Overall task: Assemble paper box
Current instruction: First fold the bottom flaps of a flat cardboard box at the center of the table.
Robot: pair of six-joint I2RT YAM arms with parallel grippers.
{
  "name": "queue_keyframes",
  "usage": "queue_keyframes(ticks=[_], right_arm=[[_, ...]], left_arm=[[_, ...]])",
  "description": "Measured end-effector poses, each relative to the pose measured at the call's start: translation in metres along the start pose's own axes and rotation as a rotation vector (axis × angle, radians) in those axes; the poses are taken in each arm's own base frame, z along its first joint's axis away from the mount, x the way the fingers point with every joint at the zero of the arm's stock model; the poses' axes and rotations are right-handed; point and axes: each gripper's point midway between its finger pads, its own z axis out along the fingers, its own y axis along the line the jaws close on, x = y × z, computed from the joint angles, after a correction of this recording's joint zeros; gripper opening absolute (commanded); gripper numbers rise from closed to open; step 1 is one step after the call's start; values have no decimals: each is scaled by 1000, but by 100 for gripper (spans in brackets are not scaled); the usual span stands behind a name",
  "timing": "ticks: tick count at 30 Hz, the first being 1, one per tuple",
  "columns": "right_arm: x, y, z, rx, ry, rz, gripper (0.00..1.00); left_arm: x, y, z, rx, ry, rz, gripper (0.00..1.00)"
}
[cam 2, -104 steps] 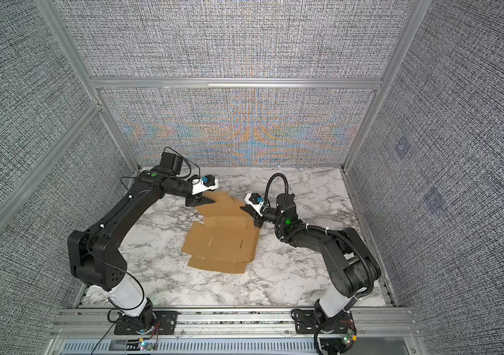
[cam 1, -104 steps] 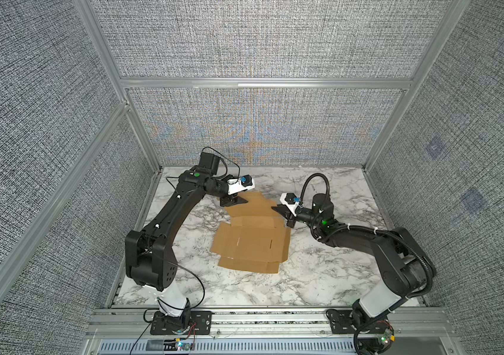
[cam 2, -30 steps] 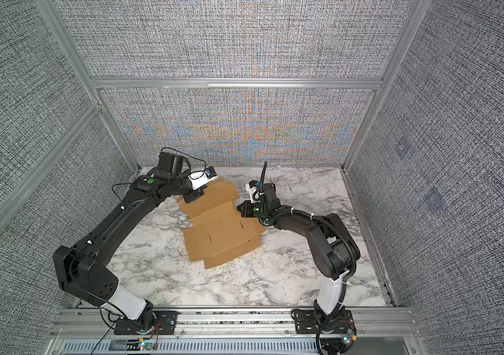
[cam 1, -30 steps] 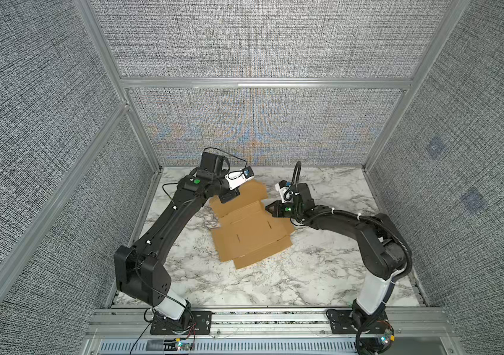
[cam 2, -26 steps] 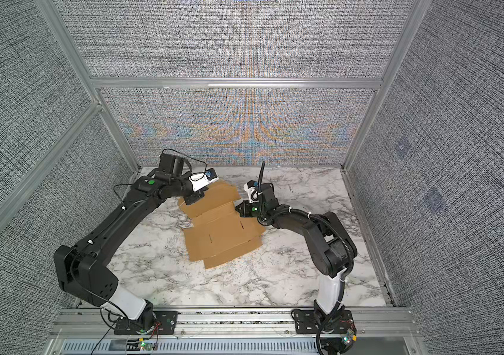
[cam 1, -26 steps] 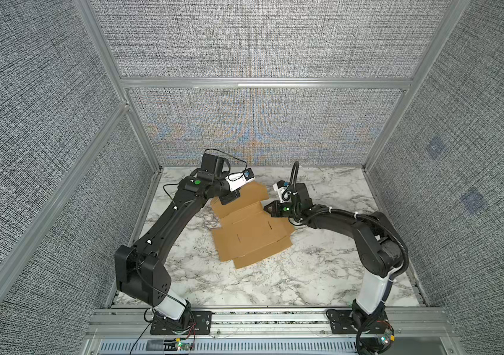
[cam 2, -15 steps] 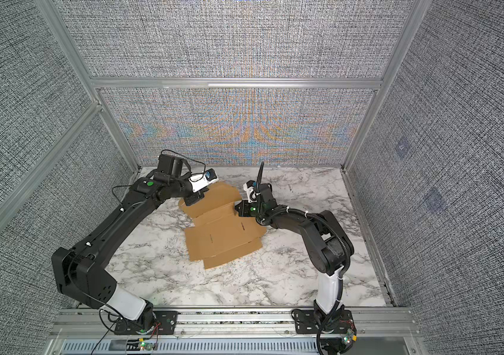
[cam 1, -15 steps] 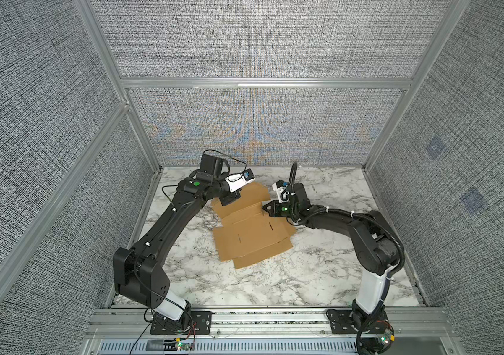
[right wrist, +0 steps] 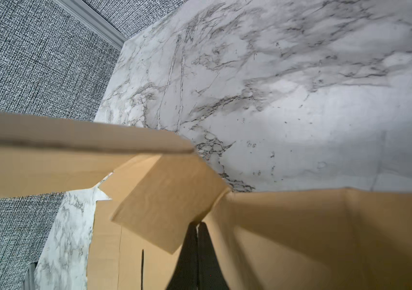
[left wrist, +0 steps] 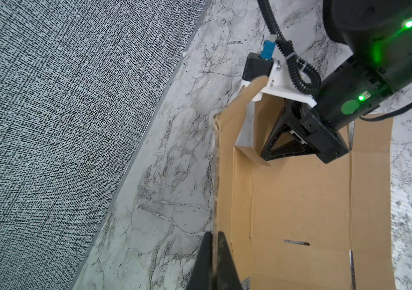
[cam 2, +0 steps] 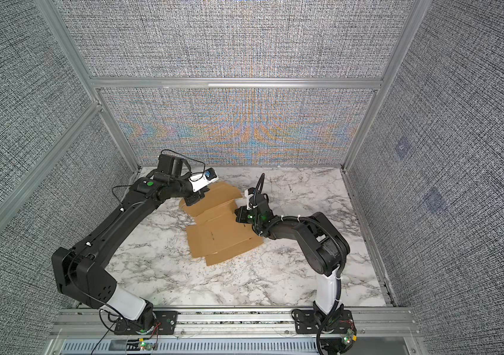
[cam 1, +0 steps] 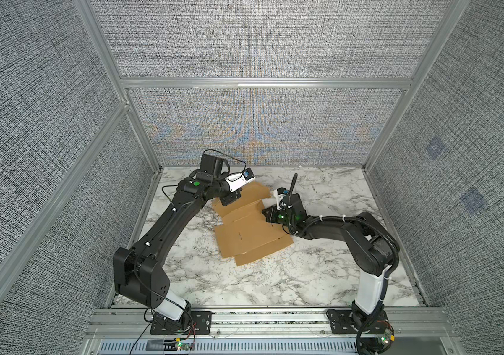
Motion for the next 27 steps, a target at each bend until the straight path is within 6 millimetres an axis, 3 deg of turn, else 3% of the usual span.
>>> queue_keyframes(ticks=[3, 9, 19, 27], right_arm=[[-4, 8, 4, -4, -42, -15, 0], [-19, 4, 7, 34, -126, -16, 0], [-23, 6, 24, 43, -146, -37, 0], [-33, 13, 17, 50, -163, -61, 3]], left_arm=[[0, 0, 0, 0, -1, -3, 0], [0, -3, 1, 14, -8, -13, 0], [0, -5, 2, 23, -13, -24, 0], [-1, -3, 1, 15, -14, -35, 0]])
